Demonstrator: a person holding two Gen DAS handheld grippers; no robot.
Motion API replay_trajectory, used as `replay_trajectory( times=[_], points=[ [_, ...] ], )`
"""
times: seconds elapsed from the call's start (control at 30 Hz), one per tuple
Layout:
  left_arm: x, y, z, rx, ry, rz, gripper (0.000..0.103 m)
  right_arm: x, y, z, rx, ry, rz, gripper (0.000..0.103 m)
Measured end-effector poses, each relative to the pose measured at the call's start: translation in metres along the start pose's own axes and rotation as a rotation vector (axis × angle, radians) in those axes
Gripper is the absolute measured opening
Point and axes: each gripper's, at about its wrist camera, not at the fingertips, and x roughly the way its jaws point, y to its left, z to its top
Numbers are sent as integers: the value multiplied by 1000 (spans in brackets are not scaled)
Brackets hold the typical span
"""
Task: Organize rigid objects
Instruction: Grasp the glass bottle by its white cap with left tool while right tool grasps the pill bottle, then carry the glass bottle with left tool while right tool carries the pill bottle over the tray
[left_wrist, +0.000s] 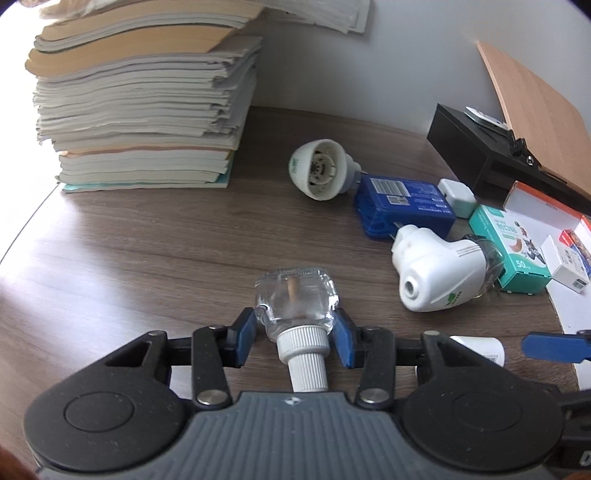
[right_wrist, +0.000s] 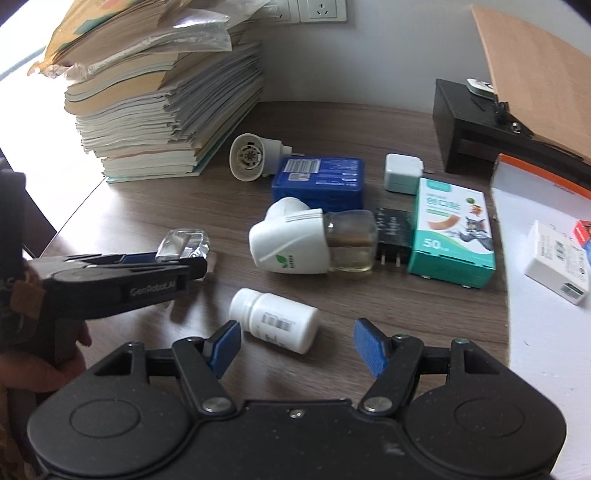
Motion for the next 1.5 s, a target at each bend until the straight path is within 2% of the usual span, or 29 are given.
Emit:
replay_trajectory(
  times=[0.13,0.3,0.4,0.53,0.77,1.1,1.5],
  points=[
    [-8,6,-1,-1,-19,29,45,13,10,3,6,2,-2,81],
    [-13,14,0,-28,-19,40,45,34,20,3,8,39,-60,81],
    [-15,14,-1,-32,-27,39,45,40,21,-1,16,47,-82,76],
    [-20,11,-1,-40,-39,35,45,34,15,-2,30,23,-88,76],
    [-36,-12,4,-10,-68,8,45,0,-5,7,24,-53,-110,76],
    [-51,-76,11,54,-97,-70,45,-54,-64,7,85,-132,-174,76],
    [-55,-179,8,145,-82,-190,45,-111,-159,-16,209,-157,-274,76]
  ],
)
